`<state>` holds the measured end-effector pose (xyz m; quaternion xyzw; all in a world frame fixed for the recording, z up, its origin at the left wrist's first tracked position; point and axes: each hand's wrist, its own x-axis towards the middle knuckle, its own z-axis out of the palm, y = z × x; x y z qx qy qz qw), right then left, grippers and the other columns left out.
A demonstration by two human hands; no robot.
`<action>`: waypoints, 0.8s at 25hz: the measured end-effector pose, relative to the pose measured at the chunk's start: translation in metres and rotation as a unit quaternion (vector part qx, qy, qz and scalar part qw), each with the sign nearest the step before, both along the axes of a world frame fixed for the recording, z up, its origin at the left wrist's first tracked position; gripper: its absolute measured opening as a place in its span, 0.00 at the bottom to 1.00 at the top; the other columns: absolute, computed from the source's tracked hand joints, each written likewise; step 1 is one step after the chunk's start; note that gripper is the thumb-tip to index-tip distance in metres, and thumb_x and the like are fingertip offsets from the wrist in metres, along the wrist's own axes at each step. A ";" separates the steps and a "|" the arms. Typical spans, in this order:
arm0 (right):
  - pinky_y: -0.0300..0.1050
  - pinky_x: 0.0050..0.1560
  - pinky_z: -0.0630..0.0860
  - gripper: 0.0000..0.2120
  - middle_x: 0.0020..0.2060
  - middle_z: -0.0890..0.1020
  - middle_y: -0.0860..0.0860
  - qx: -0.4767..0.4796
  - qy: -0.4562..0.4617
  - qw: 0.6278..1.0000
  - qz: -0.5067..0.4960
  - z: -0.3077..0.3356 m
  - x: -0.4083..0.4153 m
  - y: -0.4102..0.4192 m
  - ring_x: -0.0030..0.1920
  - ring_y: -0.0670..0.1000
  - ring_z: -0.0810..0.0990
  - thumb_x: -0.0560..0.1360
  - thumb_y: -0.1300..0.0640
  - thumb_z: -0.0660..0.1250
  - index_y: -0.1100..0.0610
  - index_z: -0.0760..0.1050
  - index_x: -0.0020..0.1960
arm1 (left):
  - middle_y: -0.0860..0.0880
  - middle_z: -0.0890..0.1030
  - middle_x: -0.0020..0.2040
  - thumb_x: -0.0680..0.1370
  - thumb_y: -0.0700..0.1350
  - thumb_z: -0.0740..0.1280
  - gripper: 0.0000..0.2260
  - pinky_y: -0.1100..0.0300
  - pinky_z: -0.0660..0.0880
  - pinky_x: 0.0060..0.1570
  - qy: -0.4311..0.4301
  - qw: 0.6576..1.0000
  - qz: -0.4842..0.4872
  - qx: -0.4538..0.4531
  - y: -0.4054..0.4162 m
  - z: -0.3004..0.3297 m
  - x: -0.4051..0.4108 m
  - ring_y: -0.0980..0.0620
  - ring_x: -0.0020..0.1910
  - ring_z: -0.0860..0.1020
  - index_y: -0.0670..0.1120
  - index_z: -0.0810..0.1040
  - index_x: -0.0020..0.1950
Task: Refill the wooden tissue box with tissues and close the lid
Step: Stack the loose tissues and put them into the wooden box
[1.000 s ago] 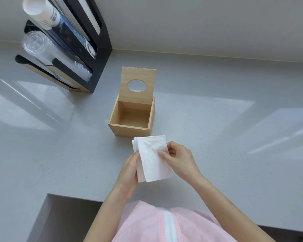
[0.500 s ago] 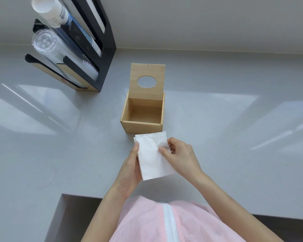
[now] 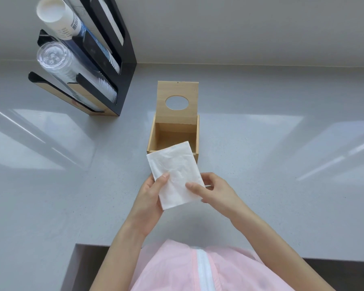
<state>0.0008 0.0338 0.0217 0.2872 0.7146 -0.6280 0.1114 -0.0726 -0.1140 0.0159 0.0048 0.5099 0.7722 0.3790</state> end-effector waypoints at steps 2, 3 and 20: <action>0.36 0.47 0.76 0.04 0.45 0.82 0.46 -0.027 0.017 0.999 0.015 0.002 0.000 0.000 0.44 0.43 0.80 0.72 0.49 0.68 0.47 0.76 0.46 | 0.48 0.84 0.50 0.72 0.49 0.62 0.15 0.59 0.80 0.45 0.015 1.000 0.008 0.015 0.001 0.001 0.000 0.50 0.50 0.82 0.46 0.76 0.57; 0.36 0.48 0.77 0.00 0.43 0.82 0.46 -0.035 0.025 0.999 0.010 0.003 -0.001 0.000 0.44 0.44 0.80 0.73 0.52 0.67 0.47 0.76 0.44 | 0.48 0.83 0.51 0.73 0.49 0.62 0.16 0.58 0.80 0.46 0.022 0.999 0.014 0.018 0.002 0.001 0.000 0.50 0.50 0.81 0.46 0.75 0.58; 0.40 0.41 0.78 0.07 0.38 0.80 0.48 0.153 0.076 0.985 -0.040 0.018 -0.030 0.031 0.39 0.48 0.79 0.74 0.58 0.66 0.56 0.76 0.51 | 0.50 0.81 0.41 0.76 0.44 0.65 0.04 0.58 0.75 0.43 0.190 0.949 0.074 -0.240 -0.002 0.009 -0.032 0.52 0.41 0.78 0.51 0.78 0.42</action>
